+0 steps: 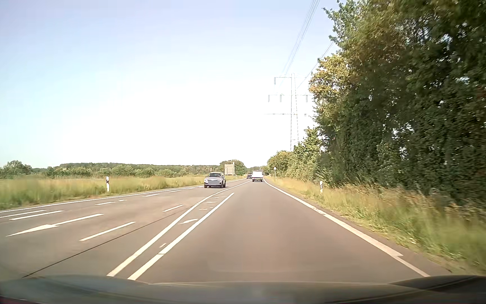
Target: Follow the waypoints while adhering to traffic rules and regulations
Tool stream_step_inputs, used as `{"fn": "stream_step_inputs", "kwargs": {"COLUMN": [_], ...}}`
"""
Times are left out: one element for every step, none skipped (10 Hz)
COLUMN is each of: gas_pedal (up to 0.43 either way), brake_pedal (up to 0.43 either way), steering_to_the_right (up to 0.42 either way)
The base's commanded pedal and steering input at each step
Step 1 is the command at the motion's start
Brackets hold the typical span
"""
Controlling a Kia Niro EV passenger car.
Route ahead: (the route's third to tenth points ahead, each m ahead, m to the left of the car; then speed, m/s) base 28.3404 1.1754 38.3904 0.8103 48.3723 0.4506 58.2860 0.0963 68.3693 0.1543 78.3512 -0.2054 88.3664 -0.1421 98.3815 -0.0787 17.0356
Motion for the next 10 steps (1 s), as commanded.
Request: {"fn": "stream_step_inputs", "kwargs": {"gas_pedal": [0.169,0.169,0.169,0.169,0.169,0.169,0.169,0.169,0.169,0.169], "brake_pedal": [0.03,0.03,0.03,0.03,0.03,0.03,0.03,0.03,0.03,0.03], "steering_to_the_right": [0.0,-0.001,-0.001,0.0,0.0,0.0,0.0,0.0,-0.001,0.0]}}
